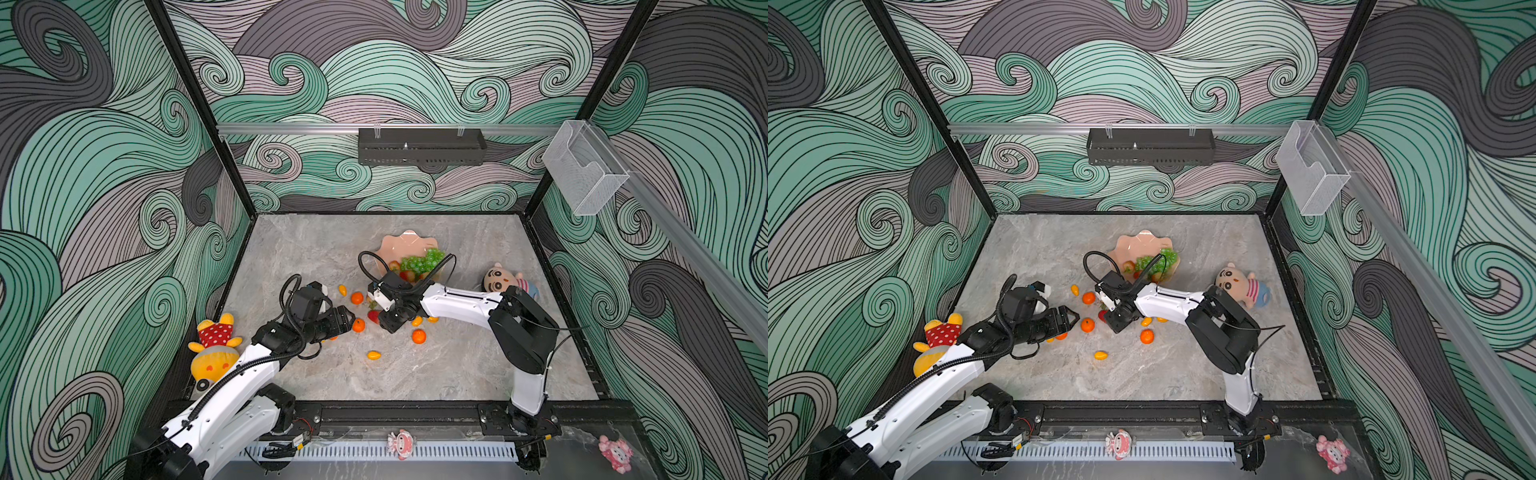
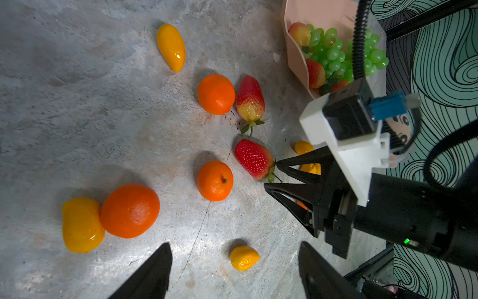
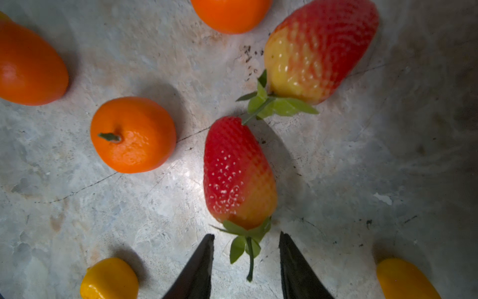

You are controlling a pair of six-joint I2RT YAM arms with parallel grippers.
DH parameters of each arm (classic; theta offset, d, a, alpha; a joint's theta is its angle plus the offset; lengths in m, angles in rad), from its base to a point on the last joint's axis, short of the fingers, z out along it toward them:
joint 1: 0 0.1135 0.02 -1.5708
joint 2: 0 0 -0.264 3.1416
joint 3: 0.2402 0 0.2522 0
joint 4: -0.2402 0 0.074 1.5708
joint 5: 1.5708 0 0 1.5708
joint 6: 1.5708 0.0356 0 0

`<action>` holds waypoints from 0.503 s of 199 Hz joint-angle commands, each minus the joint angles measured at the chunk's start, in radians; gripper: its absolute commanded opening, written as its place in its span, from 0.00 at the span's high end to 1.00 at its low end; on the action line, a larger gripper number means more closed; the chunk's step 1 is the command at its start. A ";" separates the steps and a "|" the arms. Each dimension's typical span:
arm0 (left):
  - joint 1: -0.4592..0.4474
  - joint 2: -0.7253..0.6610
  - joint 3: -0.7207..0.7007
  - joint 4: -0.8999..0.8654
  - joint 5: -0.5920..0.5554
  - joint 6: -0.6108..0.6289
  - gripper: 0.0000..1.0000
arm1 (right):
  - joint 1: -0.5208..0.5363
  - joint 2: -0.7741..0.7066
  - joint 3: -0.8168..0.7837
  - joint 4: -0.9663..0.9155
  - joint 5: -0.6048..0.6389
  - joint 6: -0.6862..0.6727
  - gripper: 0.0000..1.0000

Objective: Arrange fruit in a fruit bowl
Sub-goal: Pick up the fruit from the center of the table.

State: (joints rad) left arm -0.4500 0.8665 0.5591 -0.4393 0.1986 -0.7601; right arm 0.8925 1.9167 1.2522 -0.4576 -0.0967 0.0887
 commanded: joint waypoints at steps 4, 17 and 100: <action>0.010 0.003 0.004 0.018 0.025 0.010 0.21 | -0.005 0.026 0.031 -0.038 -0.040 -0.024 0.59; 0.010 0.004 0.005 0.018 0.027 0.012 0.20 | -0.005 0.039 0.042 -0.050 -0.055 -0.028 0.60; 0.010 0.004 0.010 0.025 0.040 0.018 0.20 | -0.004 0.044 0.049 -0.052 -0.060 -0.032 0.76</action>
State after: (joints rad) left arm -0.4500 0.8669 0.5591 -0.4252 0.2222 -0.7547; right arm 0.8917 1.9472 1.2774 -0.4904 -0.1432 0.0608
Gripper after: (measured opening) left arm 0.796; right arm 0.265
